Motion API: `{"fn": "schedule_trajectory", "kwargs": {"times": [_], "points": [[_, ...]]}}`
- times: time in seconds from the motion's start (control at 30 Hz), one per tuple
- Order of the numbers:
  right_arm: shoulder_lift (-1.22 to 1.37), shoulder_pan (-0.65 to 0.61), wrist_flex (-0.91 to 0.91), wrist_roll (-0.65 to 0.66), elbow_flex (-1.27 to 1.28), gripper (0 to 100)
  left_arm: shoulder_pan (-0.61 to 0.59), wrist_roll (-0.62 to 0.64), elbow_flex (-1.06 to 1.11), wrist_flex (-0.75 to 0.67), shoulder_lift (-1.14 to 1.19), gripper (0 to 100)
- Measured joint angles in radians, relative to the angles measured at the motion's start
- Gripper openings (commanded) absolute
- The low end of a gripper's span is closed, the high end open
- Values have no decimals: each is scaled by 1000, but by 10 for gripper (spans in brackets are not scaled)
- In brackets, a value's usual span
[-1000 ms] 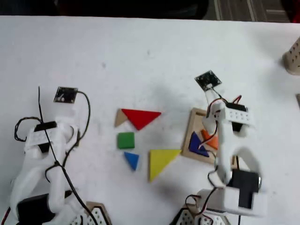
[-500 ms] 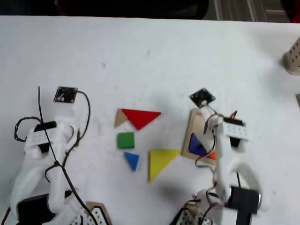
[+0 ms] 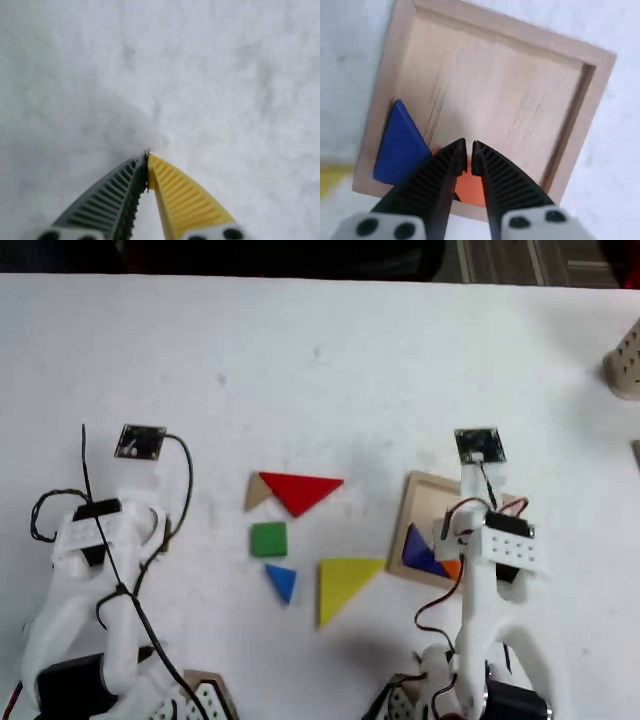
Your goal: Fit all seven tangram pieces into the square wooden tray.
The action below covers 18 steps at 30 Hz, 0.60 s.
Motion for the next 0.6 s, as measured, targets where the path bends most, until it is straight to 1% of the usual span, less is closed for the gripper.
{"fn": "schedule_trajectory", "kwargs": {"times": [0.1, 0.27, 0.5, 0.6], "points": [[-2, -26, -9, 5, 37, 17, 0, 0, 0, 0, 0, 24], [-21, -26, 26, 49, 44, 17, 2, 0, 0, 0, 0, 24], [-21, -26, 31, 55, 44, 19, 2, 0, 0, 0, 0, 24], [-23, 3, 31, 55, 48, 19, 11, 2, 0, 0, 0, 24]]}}
